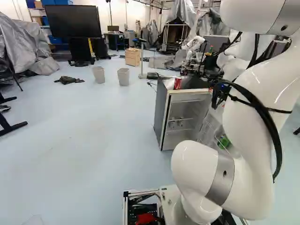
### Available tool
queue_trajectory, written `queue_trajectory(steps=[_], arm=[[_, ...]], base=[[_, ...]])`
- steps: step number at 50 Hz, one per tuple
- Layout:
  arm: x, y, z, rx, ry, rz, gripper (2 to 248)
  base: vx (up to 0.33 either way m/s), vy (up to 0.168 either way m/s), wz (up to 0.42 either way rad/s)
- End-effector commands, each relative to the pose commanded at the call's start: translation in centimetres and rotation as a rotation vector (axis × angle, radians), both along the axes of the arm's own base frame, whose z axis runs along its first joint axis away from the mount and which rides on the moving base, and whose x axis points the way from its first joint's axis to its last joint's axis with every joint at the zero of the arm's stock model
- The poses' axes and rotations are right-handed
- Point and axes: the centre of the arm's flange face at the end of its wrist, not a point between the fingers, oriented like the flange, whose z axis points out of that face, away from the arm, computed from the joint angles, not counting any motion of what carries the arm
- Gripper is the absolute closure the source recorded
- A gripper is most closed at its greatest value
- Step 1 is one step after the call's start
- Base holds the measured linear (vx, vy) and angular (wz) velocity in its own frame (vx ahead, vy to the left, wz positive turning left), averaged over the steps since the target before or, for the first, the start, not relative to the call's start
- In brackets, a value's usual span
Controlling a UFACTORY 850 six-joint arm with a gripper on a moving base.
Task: Grab a drink from the fridge
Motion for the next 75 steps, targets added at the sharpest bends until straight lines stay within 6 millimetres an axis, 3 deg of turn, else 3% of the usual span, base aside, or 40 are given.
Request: queue_trajectory(steps=[41, 59, 75], arm=[[-0.4, -7.4, -0.2, -0.014, -0.016, -0.099, 3], [-1.9, -10.2, 1.3, -0.038, -0.039, -0.151, 3], [-3.1, -13.0, 1.4, -0.048, -0.046, -0.195, 3]], base=[[0.0, 0.0, 0.0], [0.0, 0.0, 0.0], [0.0, 0.0, 0.0]])
